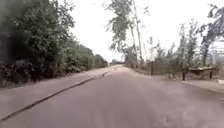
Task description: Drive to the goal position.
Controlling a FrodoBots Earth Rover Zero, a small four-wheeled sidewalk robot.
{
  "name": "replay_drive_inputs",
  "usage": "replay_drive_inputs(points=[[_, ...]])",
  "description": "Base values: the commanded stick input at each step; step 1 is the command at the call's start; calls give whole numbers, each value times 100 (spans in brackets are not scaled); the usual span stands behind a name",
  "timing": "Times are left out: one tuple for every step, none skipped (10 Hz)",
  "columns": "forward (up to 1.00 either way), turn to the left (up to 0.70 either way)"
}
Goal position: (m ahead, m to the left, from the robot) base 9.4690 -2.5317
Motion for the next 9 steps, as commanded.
replay_drive_inputs(points=[[70,0],[70,0],[70,0],[70,0],[70,0],[70,0],[70,0],[70,0],[70,0]])
